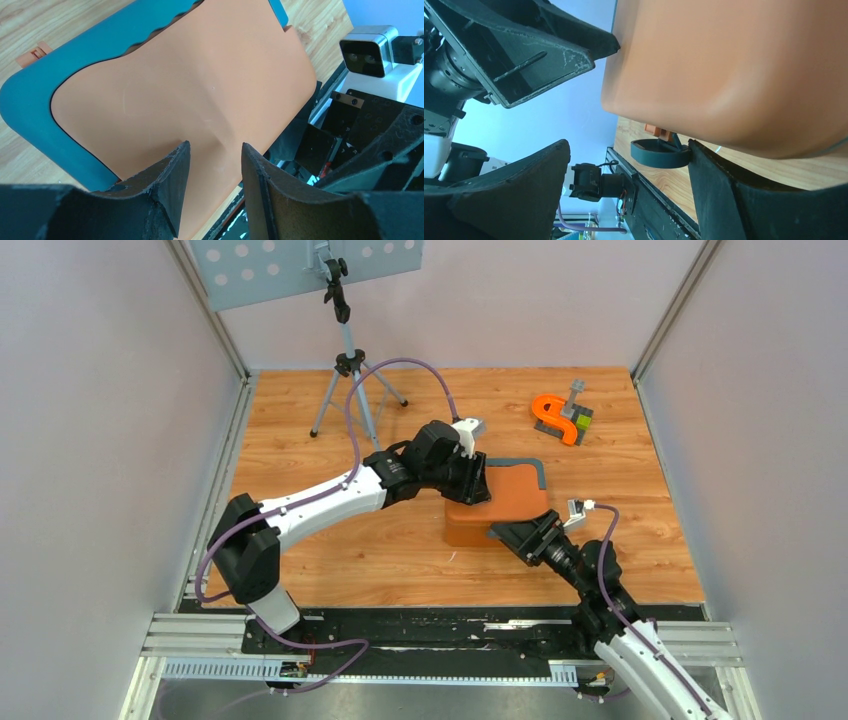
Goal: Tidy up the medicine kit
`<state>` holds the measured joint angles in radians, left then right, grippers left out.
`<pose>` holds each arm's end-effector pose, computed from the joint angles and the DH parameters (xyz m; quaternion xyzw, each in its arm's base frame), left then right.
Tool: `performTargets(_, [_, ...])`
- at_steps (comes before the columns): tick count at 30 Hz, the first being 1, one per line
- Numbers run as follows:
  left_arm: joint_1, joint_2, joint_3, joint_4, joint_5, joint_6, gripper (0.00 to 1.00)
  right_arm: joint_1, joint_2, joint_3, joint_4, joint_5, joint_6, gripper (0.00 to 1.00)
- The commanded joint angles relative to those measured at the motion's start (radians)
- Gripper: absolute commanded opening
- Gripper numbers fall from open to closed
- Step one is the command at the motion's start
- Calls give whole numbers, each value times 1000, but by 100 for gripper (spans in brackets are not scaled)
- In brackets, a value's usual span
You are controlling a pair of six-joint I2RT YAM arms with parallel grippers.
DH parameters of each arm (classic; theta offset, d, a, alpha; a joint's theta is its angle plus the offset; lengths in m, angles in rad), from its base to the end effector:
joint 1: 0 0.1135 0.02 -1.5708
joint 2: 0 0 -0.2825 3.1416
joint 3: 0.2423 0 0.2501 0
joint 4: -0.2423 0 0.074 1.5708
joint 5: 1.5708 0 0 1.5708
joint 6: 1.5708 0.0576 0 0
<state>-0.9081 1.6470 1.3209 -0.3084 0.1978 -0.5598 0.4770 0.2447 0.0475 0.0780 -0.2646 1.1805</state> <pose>0.2346 -0.3190 0.2969 0.1978 0.8669 -0.3662 0.2744 0.1036 0.0705 0.1778 0.1733 0.7262 0.5516 0.3719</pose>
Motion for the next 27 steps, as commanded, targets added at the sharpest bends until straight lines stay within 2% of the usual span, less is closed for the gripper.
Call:
performTargets(1, [-6, 78, -64, -170, -1, 3, 52, 23, -15, 85, 94, 19, 2, 83])
performTargets(10, [-6, 91, -61, -166, 9, 6, 52, 25, -16, 80, 95, 12, 14, 82])
performTargets(22, [-6, 94, -64, -163, 9, 4, 52, 31, -59, 110, -16, 37, 29, 82])
performTargets(27, [-6, 94, -66, -161, 8, 2, 52, 32, -26, 131, -10, 34, 26, 82])
